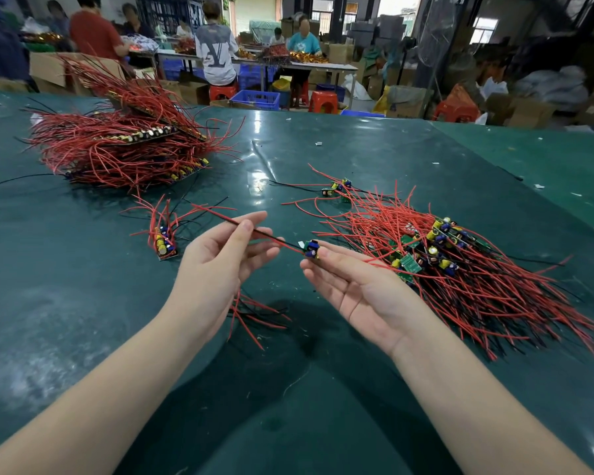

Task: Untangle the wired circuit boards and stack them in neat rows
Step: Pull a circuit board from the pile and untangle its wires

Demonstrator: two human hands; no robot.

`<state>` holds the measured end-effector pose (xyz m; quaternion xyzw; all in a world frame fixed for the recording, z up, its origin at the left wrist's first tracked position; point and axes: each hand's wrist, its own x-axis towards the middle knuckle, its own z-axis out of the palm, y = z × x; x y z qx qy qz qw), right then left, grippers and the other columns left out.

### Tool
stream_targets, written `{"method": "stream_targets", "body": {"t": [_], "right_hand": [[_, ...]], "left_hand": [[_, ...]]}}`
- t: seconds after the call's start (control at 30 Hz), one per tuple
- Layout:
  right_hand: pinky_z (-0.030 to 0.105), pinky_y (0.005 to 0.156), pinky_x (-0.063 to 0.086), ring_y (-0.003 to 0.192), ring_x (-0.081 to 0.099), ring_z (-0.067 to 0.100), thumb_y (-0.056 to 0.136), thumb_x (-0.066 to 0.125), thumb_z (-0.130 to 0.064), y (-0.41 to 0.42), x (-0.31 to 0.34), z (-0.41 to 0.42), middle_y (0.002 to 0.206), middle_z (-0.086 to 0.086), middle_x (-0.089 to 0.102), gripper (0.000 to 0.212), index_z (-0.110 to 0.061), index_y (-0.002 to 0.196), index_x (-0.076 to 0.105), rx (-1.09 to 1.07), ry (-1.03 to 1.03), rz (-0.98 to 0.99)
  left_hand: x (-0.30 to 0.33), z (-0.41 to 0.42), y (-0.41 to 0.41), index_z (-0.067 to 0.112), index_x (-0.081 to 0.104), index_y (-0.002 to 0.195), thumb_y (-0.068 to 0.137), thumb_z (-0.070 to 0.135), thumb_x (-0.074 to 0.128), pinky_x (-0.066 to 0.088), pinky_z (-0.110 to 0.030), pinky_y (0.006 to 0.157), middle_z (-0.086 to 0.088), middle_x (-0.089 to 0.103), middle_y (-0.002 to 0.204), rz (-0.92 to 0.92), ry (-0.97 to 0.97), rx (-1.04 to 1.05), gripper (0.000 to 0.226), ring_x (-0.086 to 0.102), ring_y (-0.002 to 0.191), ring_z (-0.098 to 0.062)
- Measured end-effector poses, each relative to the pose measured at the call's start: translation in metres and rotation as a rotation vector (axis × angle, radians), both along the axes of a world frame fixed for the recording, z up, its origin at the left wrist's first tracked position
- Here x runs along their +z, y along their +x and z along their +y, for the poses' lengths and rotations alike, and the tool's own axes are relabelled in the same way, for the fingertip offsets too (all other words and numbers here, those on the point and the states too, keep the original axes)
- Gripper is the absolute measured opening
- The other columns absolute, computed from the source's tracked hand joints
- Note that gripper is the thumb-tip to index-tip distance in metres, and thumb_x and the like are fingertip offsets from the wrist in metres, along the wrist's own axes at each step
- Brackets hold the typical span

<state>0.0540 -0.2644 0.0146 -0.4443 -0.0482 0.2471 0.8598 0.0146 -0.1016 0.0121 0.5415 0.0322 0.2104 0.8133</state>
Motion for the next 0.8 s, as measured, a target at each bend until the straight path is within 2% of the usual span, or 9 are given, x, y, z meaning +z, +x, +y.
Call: {"method": "stream_targets", "body": {"t": [0.13, 0.27, 0.37, 0.47, 0.57, 0.67, 0.8], "right_hand": [[0.023, 0.062, 0.058, 0.072, 0.073, 0.022, 0.065, 0.070, -0.004, -0.002, 0.000, 0.000, 0.081, 0.016, 0.073, 0.015, 0.001, 0.078, 0.076, 0.032, 0.013, 0.026], [0.024, 0.064, 0.058, 0.072, 0.072, 0.022, 0.065, 0.070, -0.004, -0.003, 0.000, 0.002, 0.080, 0.015, 0.073, 0.015, 0.000, 0.078, 0.076, 0.048, -0.032, -0.021], [0.024, 0.066, 0.057, 0.071, 0.072, 0.021, 0.072, 0.069, 0.000, -0.005, -0.003, 0.004, 0.078, 0.012, 0.072, 0.013, -0.002, 0.083, 0.075, 0.018, -0.134, -0.154], [0.024, 0.068, 0.057, 0.071, 0.071, 0.021, 0.080, 0.066, 0.007, -0.007, -0.005, 0.006, 0.077, 0.011, 0.071, 0.015, -0.002, 0.089, 0.073, -0.035, -0.225, -0.278], [0.024, 0.066, 0.057, 0.069, 0.071, 0.021, 0.079, 0.066, 0.007, -0.007, -0.004, 0.006, 0.076, 0.012, 0.072, 0.014, -0.003, 0.085, 0.074, -0.039, -0.174, -0.230], [0.023, 0.064, 0.057, 0.069, 0.072, 0.021, 0.076, 0.067, 0.004, -0.004, -0.002, 0.004, 0.077, 0.012, 0.072, 0.012, -0.002, 0.082, 0.075, -0.038, -0.121, -0.144], [0.023, 0.062, 0.057, 0.071, 0.072, 0.022, 0.063, 0.071, -0.003, -0.002, 0.001, 0.001, 0.077, 0.015, 0.072, 0.012, -0.001, 0.074, 0.077, -0.027, -0.061, -0.013]], "left_hand": [[-0.001, 0.003, 0.001, 0.007, 0.068, 0.095, 0.097, 0.005, 0.051, 0.055, -0.018, 0.068, 0.000, 0.072, 0.074, -0.004, 0.092, 0.097, 0.017, 0.069, 0.072, -0.011], [-0.004, 0.009, 0.002, 0.005, 0.069, 0.092, 0.094, 0.004, 0.056, 0.054, -0.017, 0.061, -0.002, 0.071, 0.071, 0.072, 0.090, 0.128, 0.013, 0.069, 0.066, -0.013], [-0.008, 0.013, 0.004, 0.003, 0.070, 0.089, 0.090, 0.000, 0.061, 0.054, -0.017, 0.060, -0.002, 0.072, 0.070, 0.131, 0.103, 0.195, 0.009, 0.070, 0.065, -0.013], [-0.010, 0.018, 0.005, 0.004, 0.072, 0.086, 0.085, -0.003, 0.066, 0.055, -0.018, 0.066, 0.002, 0.071, 0.073, 0.145, 0.103, 0.245, 0.008, 0.067, 0.066, -0.010], [-0.007, 0.017, 0.005, 0.003, 0.070, 0.085, 0.088, 0.000, 0.064, 0.055, -0.017, 0.071, 0.010, 0.072, 0.077, 0.133, 0.053, 0.217, 0.008, 0.065, 0.065, -0.007], [-0.005, 0.015, 0.006, 0.005, 0.070, 0.089, 0.094, 0.007, 0.057, 0.054, -0.015, 0.068, 0.001, 0.069, 0.085, 0.116, 0.039, 0.176, 0.015, 0.064, 0.068, -0.006], [0.001, 0.015, 0.005, 0.006, 0.069, 0.099, 0.098, 0.009, 0.050, 0.054, -0.015, 0.070, -0.001, 0.066, 0.081, 0.070, -0.008, 0.097, 0.019, 0.064, 0.071, -0.005]]}}
